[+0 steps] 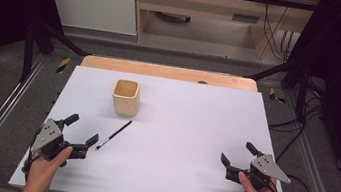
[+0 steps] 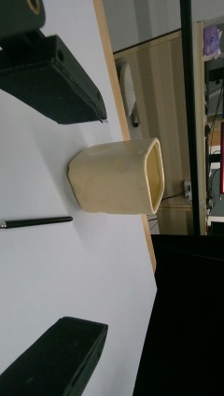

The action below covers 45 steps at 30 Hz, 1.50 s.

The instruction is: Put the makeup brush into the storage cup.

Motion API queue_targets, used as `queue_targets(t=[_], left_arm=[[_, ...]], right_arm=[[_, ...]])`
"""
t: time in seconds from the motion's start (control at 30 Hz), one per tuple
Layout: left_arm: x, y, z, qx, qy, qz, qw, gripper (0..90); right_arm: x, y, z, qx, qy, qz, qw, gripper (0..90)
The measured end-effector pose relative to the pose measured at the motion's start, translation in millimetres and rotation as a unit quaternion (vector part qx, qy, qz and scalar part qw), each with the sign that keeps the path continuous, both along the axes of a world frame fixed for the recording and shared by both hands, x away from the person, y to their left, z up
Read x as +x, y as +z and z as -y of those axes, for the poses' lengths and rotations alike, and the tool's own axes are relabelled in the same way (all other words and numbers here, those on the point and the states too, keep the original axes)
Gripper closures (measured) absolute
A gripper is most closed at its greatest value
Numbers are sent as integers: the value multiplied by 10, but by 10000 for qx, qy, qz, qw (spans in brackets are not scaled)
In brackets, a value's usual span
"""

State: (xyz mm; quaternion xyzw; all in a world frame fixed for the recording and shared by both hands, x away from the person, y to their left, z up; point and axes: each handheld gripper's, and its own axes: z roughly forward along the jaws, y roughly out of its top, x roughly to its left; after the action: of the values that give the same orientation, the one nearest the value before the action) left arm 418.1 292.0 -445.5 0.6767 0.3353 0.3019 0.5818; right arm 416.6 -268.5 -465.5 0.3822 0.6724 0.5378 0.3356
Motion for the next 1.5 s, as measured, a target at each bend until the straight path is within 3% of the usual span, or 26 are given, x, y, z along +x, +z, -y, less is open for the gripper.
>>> queue_targets(t=[0.4,0.57,0.63,0.67,0.73,0.8,0.83,0.87,0.93,1.07,1.17,1.33,1.5], left_arm=[[-33,108,89,129,-210,-180,9995,14],[79,183,199,397,-253,-602,9971,25],[100,197,214,451,-235,-671,9965,26],[152,248,253,610,-198,-867,9942,26],[197,307,297,744,-204,-1046,9915,26],[253,358,343,998,-213,-1263,9867,26],[253,358,343,998,-213,-1263,9867,30],[310,396,384,1215,-273,-1505,9807,30],[381,437,432,1203,-377,-1758,9763,50],[518,494,537,1612,-397,-1912,9674,48],[605,503,598,1800,-377,-2027,9618,47],[687,488,699,2288,-449,-2217,9468,46],[749,426,774,2466,-474,-2442,9366,49]], right_arm=[[-54,52,-11,72,-71,148,9998,35],[-57,76,-48,55,-6,231,9997,36],[-60,85,-59,74,25,242,9997,36],[-64,95,-61,62,33,246,9997,35],[-74,110,-65,99,41,268,9996,36],[-89,127,-63,111,27,314,9994,35],[-89,127,-63,111,27,314,9994,35],[-95,131,-60,113,28,316,9994,35],[-99,128,-56,98,23,301,9995,34],[-86,116,-44,104,3,257,9996,35],[-85,114,-39,70,-3,234,9997,35],[-80,116,-37,59,-22,226,9997,34],[-84,116,-37,58,-17,236,9997,37]])
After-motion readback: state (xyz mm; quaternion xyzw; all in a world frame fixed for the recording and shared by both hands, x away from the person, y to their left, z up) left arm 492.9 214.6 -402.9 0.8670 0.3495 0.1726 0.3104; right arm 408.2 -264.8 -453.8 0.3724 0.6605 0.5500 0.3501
